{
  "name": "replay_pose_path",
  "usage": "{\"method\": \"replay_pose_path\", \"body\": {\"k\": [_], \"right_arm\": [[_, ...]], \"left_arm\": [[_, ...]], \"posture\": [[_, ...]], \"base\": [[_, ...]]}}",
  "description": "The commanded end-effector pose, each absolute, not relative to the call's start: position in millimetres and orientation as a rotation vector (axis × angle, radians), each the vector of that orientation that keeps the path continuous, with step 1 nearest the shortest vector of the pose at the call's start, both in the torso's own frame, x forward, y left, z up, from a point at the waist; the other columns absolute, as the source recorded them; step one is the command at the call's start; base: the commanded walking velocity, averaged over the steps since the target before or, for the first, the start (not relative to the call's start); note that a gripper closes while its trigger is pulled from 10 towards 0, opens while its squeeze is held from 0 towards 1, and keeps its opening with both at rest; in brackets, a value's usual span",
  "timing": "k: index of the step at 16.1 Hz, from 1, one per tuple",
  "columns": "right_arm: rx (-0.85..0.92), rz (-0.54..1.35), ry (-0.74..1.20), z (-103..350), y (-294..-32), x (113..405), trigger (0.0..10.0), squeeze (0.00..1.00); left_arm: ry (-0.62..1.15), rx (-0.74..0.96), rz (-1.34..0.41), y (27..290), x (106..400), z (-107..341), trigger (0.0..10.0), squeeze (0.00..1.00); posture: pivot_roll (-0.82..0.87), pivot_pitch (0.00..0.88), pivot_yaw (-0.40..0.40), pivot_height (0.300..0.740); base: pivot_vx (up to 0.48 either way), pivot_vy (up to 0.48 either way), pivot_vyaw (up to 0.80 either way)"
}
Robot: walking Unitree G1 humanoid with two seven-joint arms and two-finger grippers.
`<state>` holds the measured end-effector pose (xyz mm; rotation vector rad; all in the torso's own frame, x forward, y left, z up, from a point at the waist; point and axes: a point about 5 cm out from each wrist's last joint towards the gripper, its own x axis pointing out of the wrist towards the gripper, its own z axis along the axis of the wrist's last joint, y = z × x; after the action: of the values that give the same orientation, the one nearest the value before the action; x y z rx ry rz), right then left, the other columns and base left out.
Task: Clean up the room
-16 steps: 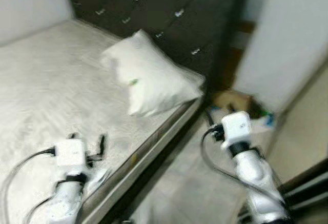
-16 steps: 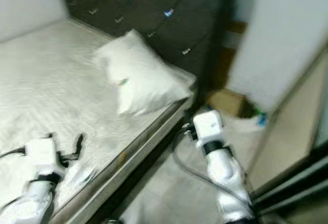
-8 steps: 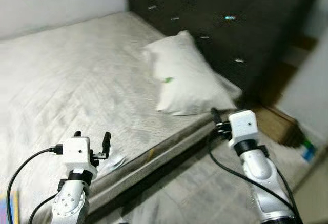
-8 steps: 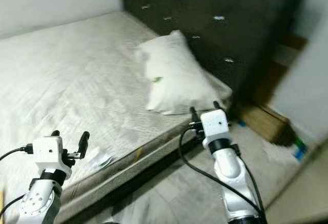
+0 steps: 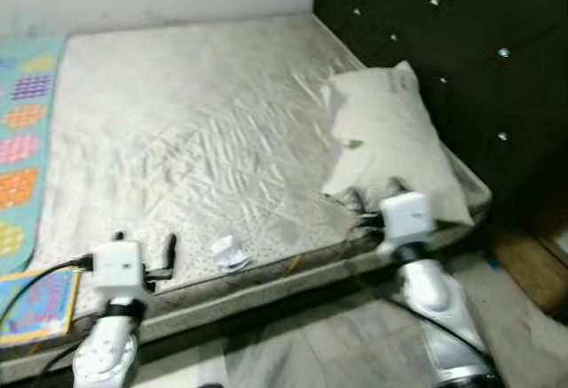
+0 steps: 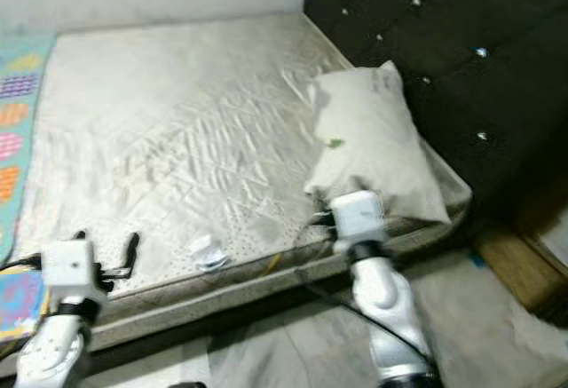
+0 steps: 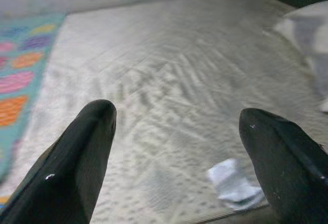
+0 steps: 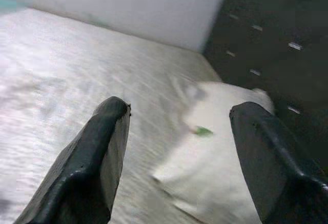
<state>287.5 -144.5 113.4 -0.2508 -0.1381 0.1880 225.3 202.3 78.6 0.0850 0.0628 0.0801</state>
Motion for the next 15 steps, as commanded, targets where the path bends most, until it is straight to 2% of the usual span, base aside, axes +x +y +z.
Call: {"method": "replay_pose_path", "body": {"k": [1,4,7,15], "right_arm": [[-0.254,0.166,-0.128,112.8,-154.5,286.0,10.0,0.0],[-0.245,0.169,-0.146,116.1,-154.0,285.1,10.0,0.0],[-0.242,0.158,-0.15,116.4,-154.4,285.7,10.0,0.0],[-0.239,0.167,-0.147,115.3,-152.4,287.7,10.0,0.0]], "left_arm": [[0.065,0.075,0.05,195.8,224.5,78.5,10.0,0.0],[0.076,0.065,0.015,191.0,223.5,77.0,10.0,0.0],[0.062,0.078,-0.012,188.5,225.1,77.9,10.0,0.0],[0.059,0.081,-0.028,186.0,225.5,77.2,10.0,0.0]], "posture": [[0.01,0.122,-0.063,0.74],[0.01,0.122,-0.06,0.74],[0.0,0.108,-0.055,0.74],[0.01,0.097,-0.058,0.74]], "base": [[0.0,0.0,0.8],[0.0,0.0,0.68],[0.0,0.0,0.0],[0.279,0.0,0.0]]}}
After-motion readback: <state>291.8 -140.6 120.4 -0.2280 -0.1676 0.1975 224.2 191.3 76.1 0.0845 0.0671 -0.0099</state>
